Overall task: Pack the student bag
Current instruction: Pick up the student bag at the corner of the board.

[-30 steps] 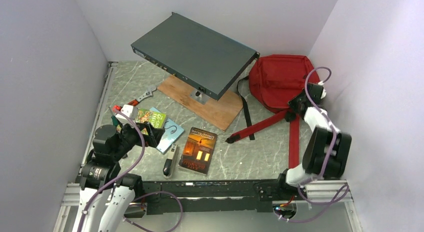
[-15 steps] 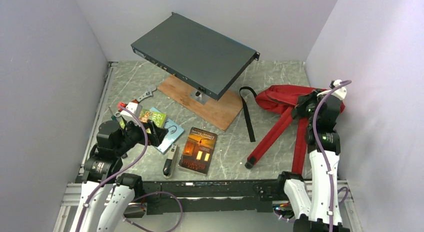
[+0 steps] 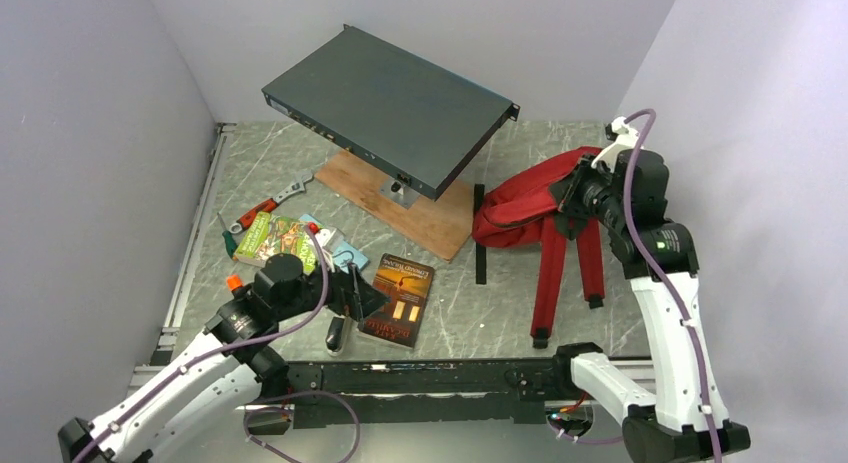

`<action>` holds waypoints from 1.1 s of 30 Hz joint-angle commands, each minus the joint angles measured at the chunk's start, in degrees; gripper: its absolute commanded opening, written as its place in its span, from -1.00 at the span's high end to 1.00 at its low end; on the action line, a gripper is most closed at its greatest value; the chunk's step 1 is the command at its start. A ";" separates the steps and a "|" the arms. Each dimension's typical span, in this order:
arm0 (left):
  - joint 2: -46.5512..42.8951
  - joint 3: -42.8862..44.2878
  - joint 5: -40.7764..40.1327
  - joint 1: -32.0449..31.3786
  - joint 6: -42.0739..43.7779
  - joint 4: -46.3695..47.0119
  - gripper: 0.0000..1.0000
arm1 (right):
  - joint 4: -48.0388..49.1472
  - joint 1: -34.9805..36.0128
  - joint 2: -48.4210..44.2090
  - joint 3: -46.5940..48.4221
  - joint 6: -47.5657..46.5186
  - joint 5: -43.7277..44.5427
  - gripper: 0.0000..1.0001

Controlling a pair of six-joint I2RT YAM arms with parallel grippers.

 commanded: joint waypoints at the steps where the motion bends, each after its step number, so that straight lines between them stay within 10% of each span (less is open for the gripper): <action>1: 0.73 4.86 -11.07 -10.06 -3.40 10.00 -0.98 | 2.86 0.17 -4.24 8.73 -0.84 -4.07 1.00; 13: 1.95 0.42 -29.53 -28.58 2.19 34.33 -0.98 | 19.64 0.24 -16.10 -8.73 2.30 -24.01 1.00; 19: 10.49 15.40 -35.58 -29.01 6.13 12.26 -0.98 | 25.98 0.24 -16.19 -15.36 9.76 -35.79 1.00; 24: 20.37 32.55 -29.90 -25.77 10.23 -3.75 -0.98 | 14.97 0.24 -12.38 -5.75 8.04 -28.84 1.00; 33: 23.29 33.39 -19.85 -25.13 8.08 6.88 -0.98 | 14.15 0.24 -14.91 -4.62 3.95 -32.68 1.00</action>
